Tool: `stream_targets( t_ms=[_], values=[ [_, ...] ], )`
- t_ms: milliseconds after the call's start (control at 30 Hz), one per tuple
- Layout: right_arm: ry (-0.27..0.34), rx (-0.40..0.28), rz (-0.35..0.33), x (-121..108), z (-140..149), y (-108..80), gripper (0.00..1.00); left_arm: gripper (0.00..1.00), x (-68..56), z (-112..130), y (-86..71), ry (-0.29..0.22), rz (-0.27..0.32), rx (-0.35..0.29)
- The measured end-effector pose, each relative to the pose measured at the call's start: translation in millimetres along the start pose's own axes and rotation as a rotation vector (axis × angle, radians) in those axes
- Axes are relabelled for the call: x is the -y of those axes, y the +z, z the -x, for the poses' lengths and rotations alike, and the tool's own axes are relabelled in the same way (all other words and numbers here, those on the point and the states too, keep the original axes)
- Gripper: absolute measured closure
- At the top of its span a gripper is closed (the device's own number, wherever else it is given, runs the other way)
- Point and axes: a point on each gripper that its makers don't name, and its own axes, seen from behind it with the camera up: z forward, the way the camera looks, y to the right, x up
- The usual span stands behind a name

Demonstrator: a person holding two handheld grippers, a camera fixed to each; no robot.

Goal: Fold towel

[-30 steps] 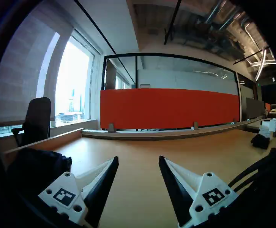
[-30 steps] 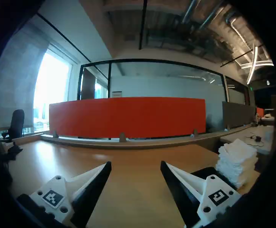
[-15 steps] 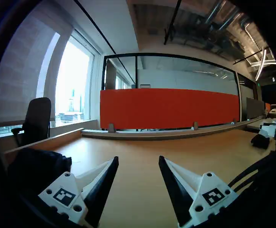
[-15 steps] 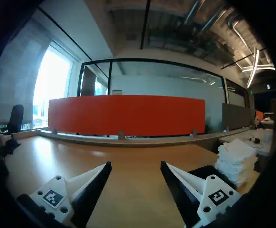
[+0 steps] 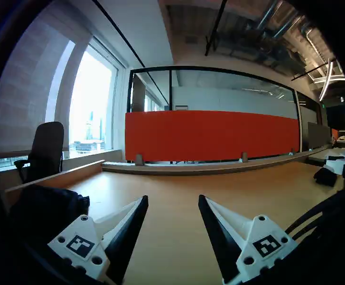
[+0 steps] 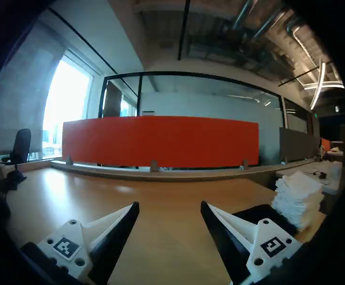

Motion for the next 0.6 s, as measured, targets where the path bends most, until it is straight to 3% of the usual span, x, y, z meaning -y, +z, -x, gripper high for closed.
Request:
stream_targets(
  t_ms=[600],
  values=[
    [0.014,-0.009,-0.010,-1.1,0.0,-2.6,0.00,0.22,-0.4,0.7,0.0,0.000,0.000,0.000]
  ],
)
